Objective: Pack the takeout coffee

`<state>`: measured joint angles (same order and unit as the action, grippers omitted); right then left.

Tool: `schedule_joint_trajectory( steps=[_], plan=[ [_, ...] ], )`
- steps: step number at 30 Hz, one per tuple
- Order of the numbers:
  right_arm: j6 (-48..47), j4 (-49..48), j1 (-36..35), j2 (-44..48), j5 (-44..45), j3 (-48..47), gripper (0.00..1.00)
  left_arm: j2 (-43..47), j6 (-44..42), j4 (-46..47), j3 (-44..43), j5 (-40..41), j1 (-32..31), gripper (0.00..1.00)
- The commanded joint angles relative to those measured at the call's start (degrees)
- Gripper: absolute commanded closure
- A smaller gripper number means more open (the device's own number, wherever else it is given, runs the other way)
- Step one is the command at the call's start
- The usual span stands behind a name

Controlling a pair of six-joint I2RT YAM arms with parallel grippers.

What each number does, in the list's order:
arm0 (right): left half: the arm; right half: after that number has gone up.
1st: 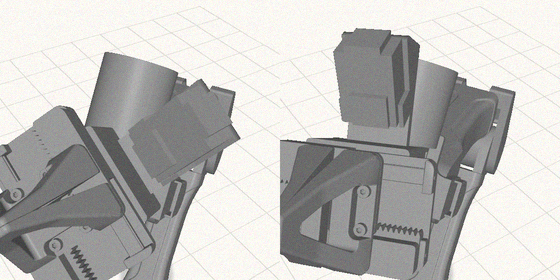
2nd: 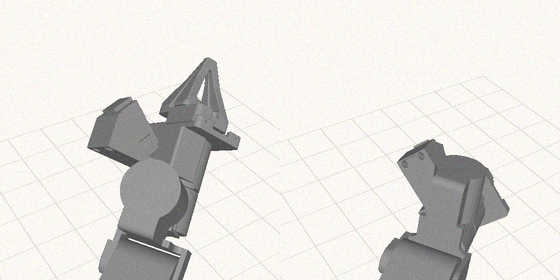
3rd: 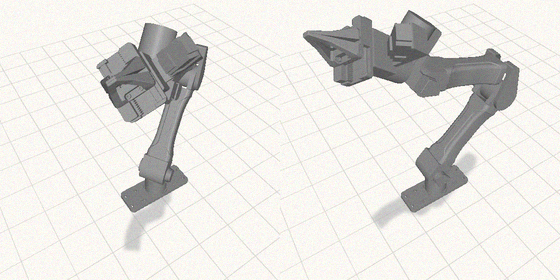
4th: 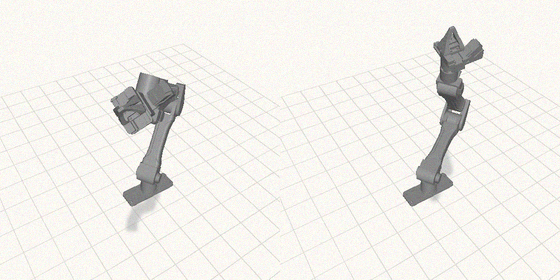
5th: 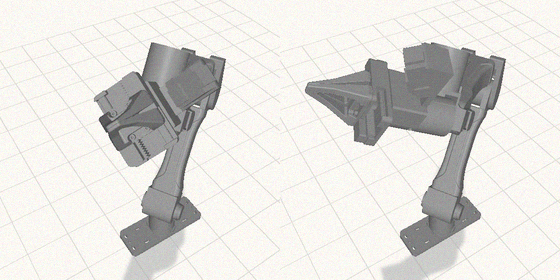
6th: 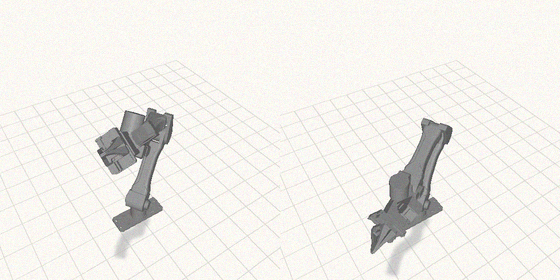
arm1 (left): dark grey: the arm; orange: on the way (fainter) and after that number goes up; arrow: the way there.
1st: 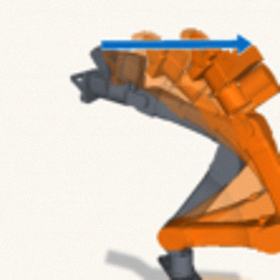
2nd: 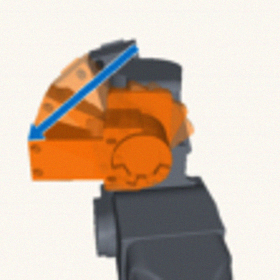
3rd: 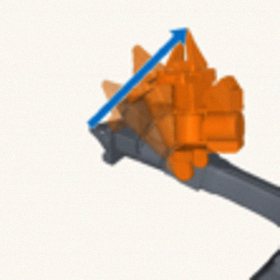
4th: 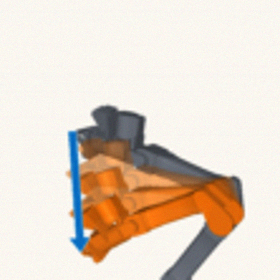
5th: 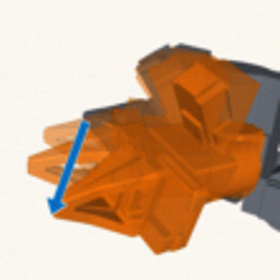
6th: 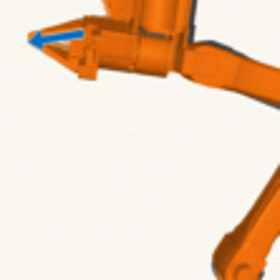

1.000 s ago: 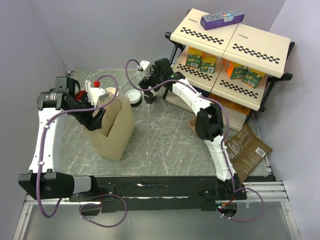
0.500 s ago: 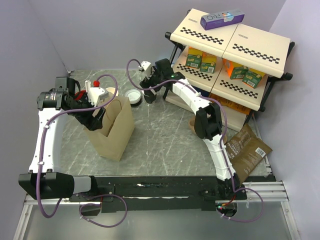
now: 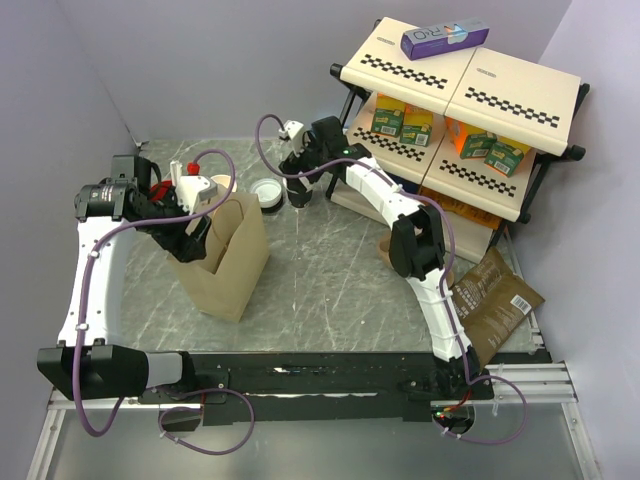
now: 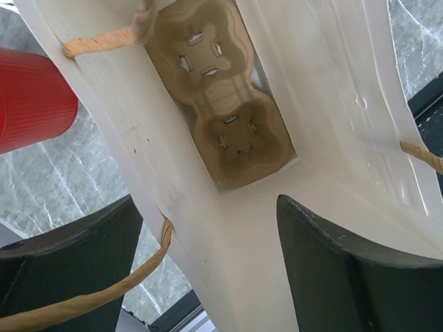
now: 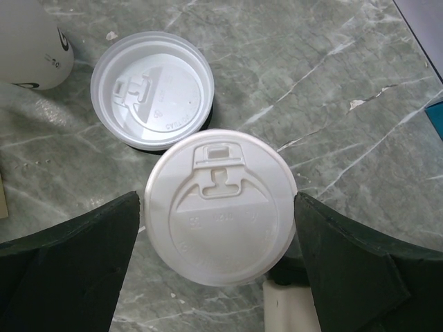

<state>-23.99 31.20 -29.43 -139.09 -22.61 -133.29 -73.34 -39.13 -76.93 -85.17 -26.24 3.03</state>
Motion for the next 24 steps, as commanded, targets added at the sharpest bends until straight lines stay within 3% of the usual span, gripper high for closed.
schedule_joint_trajectory(
  steps=[1, 24],
  plan=[
    [1.75, -2.72, 0.95, 1.54, -1.38, -0.48, 0.03, 1.53, 0.81, 0.37, 0.70, -2.33, 0.22, 0.18],
    [-2.55, 1.14, 0.34, 0.13, -1.03, -1.35, 0.14, 0.83, 1.08, 0.73, 1.41, -2.85, 0.22, 0.19]
  ],
)
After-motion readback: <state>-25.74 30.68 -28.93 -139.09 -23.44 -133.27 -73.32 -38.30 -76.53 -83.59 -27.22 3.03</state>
